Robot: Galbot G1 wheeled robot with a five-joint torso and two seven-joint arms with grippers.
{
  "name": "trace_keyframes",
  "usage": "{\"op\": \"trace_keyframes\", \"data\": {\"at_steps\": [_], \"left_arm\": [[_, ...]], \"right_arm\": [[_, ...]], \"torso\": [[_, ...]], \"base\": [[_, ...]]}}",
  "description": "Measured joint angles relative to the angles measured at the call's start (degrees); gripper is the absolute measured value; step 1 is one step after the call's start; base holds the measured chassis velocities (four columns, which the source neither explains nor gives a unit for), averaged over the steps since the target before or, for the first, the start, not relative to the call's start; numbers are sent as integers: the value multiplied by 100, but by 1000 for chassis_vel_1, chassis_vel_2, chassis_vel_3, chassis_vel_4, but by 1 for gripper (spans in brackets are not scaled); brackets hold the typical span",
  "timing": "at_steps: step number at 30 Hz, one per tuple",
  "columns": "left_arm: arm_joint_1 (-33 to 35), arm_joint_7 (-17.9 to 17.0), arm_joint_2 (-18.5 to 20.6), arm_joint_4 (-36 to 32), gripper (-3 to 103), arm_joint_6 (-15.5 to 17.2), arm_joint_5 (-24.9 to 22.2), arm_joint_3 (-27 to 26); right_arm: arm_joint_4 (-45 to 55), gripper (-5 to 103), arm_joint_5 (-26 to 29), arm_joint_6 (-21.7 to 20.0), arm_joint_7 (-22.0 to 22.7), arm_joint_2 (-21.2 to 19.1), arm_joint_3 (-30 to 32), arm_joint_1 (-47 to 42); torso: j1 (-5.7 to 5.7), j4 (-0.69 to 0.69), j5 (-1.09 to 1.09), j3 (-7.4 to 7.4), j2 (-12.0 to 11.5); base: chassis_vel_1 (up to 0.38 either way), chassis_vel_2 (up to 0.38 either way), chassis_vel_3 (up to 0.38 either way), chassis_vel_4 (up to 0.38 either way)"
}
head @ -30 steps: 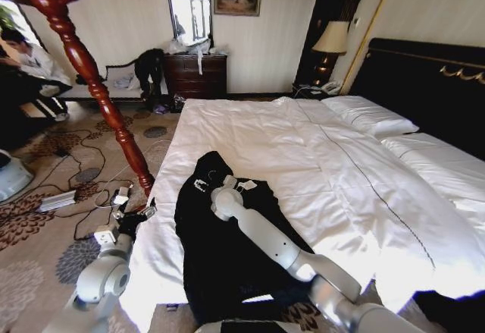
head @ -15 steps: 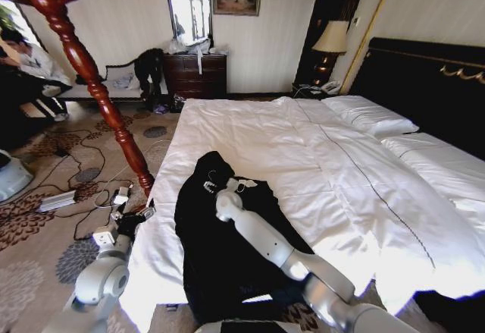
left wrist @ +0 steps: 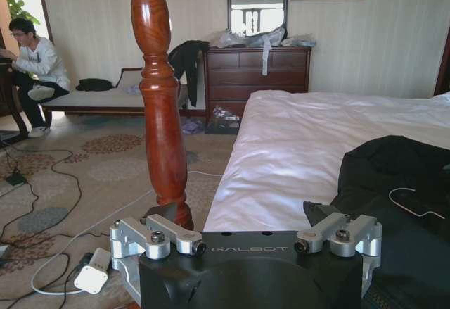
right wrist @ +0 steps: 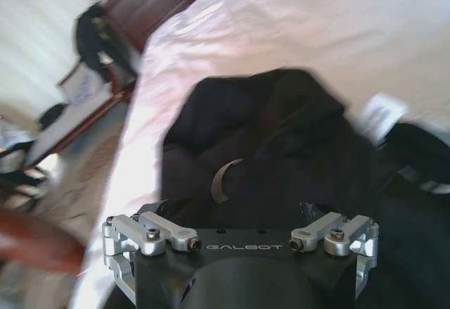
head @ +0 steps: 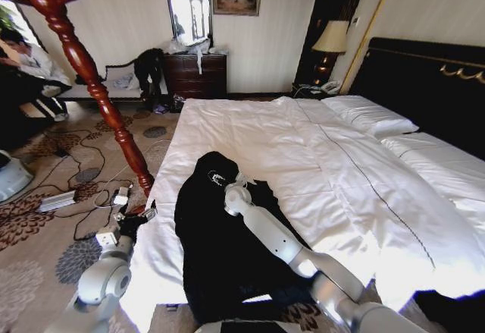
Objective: Pick up the clothes from the bed and hang them on the clothes hanger.
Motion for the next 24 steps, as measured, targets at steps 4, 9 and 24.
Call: {"op": "trace_keyframes", "data": {"at_steps": [4,9,24], "left_arm": [[19,1,-24,-16,100,5,1,-8],[58,2,-39,-19,100,5,33,-35],[31,-4,-51,-99,100,7,3,-79]], "right_arm": [[141,100,235,-53,69,83,-336,-36],[-250,100,271,-209,-50,264,-535,29],[-1882,100,194,-130,-540,860,-634,742]], "torso": [[0,0,0,0,0],[0,1,0,0,0],[0,3,-1,0,0]], "base": [[0,0,0,0],[0,0,0,0],[0,0,0,0]]}}
